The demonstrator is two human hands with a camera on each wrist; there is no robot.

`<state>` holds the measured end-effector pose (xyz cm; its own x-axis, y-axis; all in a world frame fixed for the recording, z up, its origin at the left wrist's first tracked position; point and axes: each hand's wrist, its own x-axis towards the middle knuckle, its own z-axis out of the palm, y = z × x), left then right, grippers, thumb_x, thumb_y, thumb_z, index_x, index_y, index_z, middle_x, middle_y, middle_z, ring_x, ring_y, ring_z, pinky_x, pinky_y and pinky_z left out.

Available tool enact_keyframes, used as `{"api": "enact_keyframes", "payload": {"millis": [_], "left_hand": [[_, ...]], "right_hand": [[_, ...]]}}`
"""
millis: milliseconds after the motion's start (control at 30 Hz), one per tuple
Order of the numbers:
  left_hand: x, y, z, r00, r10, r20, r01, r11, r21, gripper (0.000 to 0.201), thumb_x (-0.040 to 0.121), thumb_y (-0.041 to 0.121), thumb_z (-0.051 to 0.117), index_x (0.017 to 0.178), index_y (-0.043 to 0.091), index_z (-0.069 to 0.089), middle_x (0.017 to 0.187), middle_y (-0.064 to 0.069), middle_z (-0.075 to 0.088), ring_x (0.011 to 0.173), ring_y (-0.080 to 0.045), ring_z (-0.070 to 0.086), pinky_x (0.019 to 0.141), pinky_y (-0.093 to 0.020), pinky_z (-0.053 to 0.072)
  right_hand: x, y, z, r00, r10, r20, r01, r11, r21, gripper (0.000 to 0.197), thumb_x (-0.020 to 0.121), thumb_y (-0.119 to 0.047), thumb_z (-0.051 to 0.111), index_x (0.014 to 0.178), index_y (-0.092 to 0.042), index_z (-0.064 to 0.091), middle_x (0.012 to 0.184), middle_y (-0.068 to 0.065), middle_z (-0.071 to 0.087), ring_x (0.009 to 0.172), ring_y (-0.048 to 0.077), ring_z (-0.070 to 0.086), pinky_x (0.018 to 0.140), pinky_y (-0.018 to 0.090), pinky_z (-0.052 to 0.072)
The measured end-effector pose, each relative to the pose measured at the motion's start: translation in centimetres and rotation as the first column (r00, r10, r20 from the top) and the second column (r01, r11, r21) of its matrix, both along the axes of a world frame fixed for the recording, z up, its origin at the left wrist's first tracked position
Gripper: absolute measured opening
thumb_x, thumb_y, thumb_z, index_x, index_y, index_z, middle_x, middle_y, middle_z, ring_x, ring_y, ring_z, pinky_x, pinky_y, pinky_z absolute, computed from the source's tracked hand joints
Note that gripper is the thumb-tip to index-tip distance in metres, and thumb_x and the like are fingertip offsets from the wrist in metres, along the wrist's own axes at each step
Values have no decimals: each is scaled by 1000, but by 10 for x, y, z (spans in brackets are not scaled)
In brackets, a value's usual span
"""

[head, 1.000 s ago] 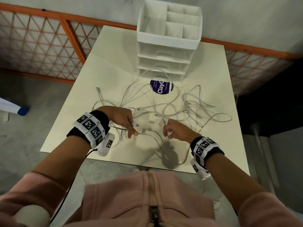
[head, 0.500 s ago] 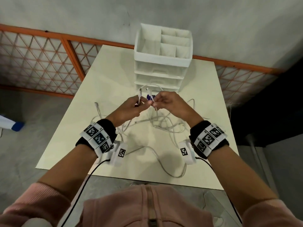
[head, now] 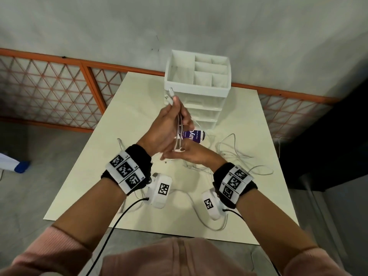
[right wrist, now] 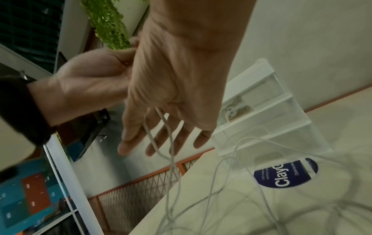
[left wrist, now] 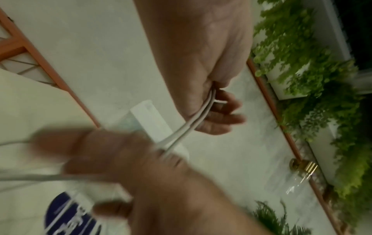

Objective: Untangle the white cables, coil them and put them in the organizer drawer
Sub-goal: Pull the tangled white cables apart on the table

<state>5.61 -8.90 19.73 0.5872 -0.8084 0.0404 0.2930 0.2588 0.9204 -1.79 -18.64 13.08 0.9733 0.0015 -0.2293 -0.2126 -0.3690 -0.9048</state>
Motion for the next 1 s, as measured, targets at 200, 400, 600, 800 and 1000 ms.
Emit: {"api": "enact_keyframes", "payload": {"millis": [200, 400, 600, 800, 1000], "left_hand": [[27, 28, 31, 976, 160, 147, -154, 987, -48, 43, 102, 40, 22, 66, 21, 35, 52, 12, 24, 47, -6, 17, 42, -19, 18], [33, 36, -7, 689, -174, 704, -216, 877, 429, 30, 75, 43, 73, 94, 22, 65, 44, 10, 29, 43, -7, 24, 44, -18, 19], [27, 24, -19, 642, -148, 752, -228, 900, 372, 27, 90, 37, 59, 68, 24, 66, 61, -14, 57, 53, -10, 44, 54, -24, 34], [52, 38, 24, 675, 378, 633, -486, 874, -3, 32, 99, 20, 44, 69, 21, 52, 51, 20, 50, 49, 9, 45, 52, -5, 31], [84, 54, -15, 577, 360, 733, -725, 638, 258, 29, 94, 31, 54, 70, 18, 63, 60, 2, 59, 56, 0, 57, 55, -17, 39]], "right_hand": [[-23, -44, -32, 990, -104, -94, 59, 917, -395, 34, 93, -38, 55, 89, -5, 65, 86, -8, 59, 89, 13, 53, 94, 35, 37], [-25, -61, 19, 981, -188, 38, 192, 960, -203, 25, 96, -17, 51, 84, 1, 64, 74, 1, 65, 68, 1, 64, 72, 17, 45], [-14, -54, 78, 947, -221, 234, 244, 967, -77, 22, 93, -17, 56, 71, -13, 56, 44, -9, 46, 43, 14, 45, 54, 24, 41], [-29, -69, 30, 980, -195, 42, 199, 960, -197, 32, 93, -31, 56, 64, -17, 54, 56, -2, 52, 56, 14, 53, 67, 27, 45], [-64, -88, 1, 950, -301, 85, 309, 945, -106, 32, 96, -37, 48, 82, -10, 58, 58, -3, 49, 62, 15, 55, 78, 34, 51]]}}
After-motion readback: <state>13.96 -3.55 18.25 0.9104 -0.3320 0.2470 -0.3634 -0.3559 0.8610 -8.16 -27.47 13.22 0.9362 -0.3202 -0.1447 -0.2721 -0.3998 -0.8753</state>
